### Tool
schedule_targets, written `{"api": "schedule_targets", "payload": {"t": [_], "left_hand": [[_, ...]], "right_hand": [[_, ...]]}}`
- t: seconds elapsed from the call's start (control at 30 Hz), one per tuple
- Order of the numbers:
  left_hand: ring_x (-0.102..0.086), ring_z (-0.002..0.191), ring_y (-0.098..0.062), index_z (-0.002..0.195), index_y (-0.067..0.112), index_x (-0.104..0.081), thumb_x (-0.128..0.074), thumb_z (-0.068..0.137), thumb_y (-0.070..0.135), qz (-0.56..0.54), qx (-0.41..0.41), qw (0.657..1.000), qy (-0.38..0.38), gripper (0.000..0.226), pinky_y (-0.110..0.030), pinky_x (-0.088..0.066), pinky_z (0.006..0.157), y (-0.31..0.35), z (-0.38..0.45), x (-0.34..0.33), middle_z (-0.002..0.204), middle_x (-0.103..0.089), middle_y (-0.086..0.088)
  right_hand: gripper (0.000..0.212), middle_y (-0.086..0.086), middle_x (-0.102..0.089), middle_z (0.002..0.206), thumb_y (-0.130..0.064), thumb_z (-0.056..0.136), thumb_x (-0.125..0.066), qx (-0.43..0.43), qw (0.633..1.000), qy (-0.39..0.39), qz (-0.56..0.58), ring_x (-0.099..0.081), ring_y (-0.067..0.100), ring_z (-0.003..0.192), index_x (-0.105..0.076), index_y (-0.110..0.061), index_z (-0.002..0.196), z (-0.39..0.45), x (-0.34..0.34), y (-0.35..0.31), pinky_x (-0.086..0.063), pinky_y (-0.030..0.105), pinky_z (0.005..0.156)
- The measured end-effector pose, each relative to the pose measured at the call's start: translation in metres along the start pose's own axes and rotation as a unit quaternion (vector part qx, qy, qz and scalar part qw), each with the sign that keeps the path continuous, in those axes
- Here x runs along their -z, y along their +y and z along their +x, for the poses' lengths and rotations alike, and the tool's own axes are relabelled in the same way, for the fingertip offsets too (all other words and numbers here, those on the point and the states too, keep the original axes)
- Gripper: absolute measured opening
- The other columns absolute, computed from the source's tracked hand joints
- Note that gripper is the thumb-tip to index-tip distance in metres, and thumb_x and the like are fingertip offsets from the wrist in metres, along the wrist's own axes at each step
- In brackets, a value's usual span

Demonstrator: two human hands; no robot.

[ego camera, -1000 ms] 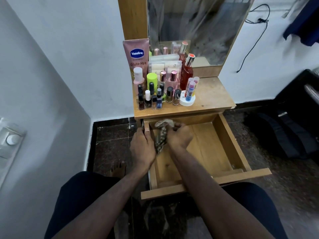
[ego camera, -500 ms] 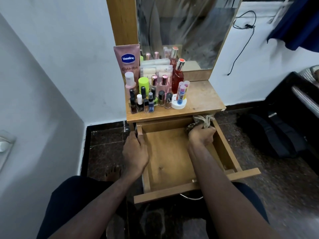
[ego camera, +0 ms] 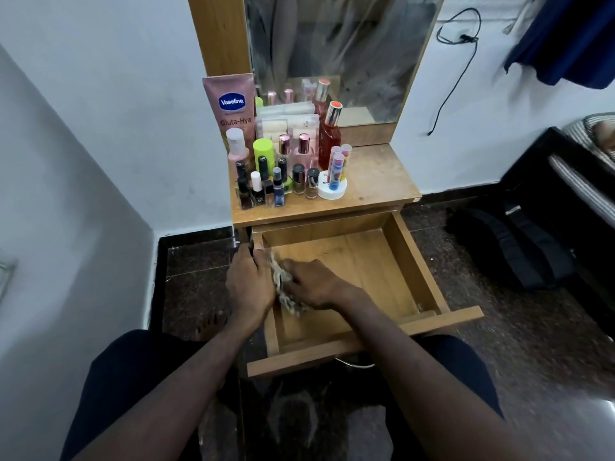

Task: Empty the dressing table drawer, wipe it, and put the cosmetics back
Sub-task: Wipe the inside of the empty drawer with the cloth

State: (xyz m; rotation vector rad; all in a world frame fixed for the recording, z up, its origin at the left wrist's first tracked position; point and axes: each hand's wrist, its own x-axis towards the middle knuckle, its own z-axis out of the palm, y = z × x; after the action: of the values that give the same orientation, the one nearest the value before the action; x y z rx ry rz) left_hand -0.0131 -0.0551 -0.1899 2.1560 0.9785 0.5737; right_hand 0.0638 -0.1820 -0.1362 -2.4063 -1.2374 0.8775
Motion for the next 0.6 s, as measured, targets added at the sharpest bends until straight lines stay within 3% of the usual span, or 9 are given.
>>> {"api": "schedule_targets", "payload": {"t": [0.1, 0.17, 0.27, 0.37, 0.47, 0.53, 0.6], "left_hand": [[-0.064, 0.097, -0.038, 0.117, 0.006, -0.063, -0.038, 0.113, 0.031, -0.006, -0.003, 1.0, -0.001, 0.036, -0.036, -0.039, 0.075, -0.001, -0.001, 0.0, 0.108, -0.068, -0.017], [-0.064, 0.099, -0.039, 0.119, 0.005, -0.063, -0.039, 0.114, 0.03, -0.01, -0.006, 1.0, -0.002, 0.035, -0.035, -0.037, 0.076, 0.0, 0.0, 0.0, 0.11, -0.068, -0.018], [-0.064, 0.1, -0.037, 0.119, 0.005, -0.063, -0.038, 0.114, 0.032, -0.02, -0.004, 1.0, -0.008, 0.037, -0.035, -0.038, 0.077, -0.001, 0.001, 0.0, 0.111, -0.067, -0.017], [-0.063, 0.098, -0.031, 0.117, 0.008, -0.063, -0.037, 0.114, 0.034, -0.027, -0.007, 1.0, -0.007, 0.037, -0.034, -0.04, 0.077, -0.003, 0.001, 0.0, 0.109, -0.067, -0.013], [-0.062, 0.095, -0.027, 0.115, 0.009, -0.063, -0.036, 0.114, 0.035, -0.028, -0.011, 1.0, -0.002, 0.038, -0.034, -0.039, 0.076, -0.004, 0.001, 0.001, 0.106, -0.066, -0.011], [-0.06, 0.092, -0.024, 0.114, 0.009, -0.063, -0.036, 0.114, 0.035, -0.031, -0.001, 0.999, -0.008, 0.038, -0.034, -0.038, 0.075, -0.003, 0.0, 0.001, 0.104, -0.065, -0.009], [-0.06, 0.091, -0.023, 0.113, 0.01, -0.063, -0.036, 0.114, 0.036, -0.033, -0.001, 0.999, -0.009, 0.038, -0.034, -0.039, 0.074, -0.004, 0.0, -0.001, 0.104, -0.065, -0.009]], "right_hand": [[0.035, 0.004, -0.066, 0.13, -0.042, 0.1, -0.056, 0.011, 0.985, -0.173, 0.006, -0.061, 0.025, 0.111, -0.06, -0.03, 0.132, -0.034, 0.008, 0.012, -0.045, 0.037, 0.09], [0.038, 0.003, -0.066, 0.131, -0.05, 0.099, -0.056, -0.014, 0.979, -0.202, -0.008, -0.06, 0.023, 0.114, -0.063, -0.032, 0.132, -0.048, 0.011, 0.016, -0.047, 0.038, 0.093], [0.05, 0.006, -0.068, 0.133, -0.06, 0.096, -0.056, -0.129, 0.978, -0.163, -0.025, -0.063, 0.026, 0.113, -0.067, -0.03, 0.134, -0.053, 0.031, 0.037, -0.052, 0.037, 0.099], [0.053, 0.003, -0.071, 0.121, -0.063, 0.088, -0.058, -0.274, 0.94, -0.116, -0.168, -0.067, 0.025, 0.106, -0.073, -0.024, 0.121, -0.07, 0.055, 0.061, -0.052, 0.033, 0.09], [0.045, 0.003, -0.069, 0.13, -0.054, 0.094, -0.058, -0.313, 0.911, -0.072, -0.261, -0.066, 0.025, 0.12, -0.073, -0.022, 0.123, -0.086, 0.054, 0.065, -0.05, 0.036, 0.091], [0.043, 0.005, -0.07, 0.128, -0.053, 0.096, -0.057, -0.3, 0.925, -0.055, -0.226, -0.067, 0.026, 0.118, -0.074, -0.021, 0.12, -0.083, 0.048, 0.068, -0.051, 0.035, 0.092], [0.043, 0.008, -0.071, 0.12, -0.055, 0.1, -0.052, -0.303, 0.949, -0.021, -0.084, -0.067, 0.025, 0.107, -0.071, -0.021, 0.117, -0.079, 0.044, 0.074, -0.05, 0.034, 0.087]]}}
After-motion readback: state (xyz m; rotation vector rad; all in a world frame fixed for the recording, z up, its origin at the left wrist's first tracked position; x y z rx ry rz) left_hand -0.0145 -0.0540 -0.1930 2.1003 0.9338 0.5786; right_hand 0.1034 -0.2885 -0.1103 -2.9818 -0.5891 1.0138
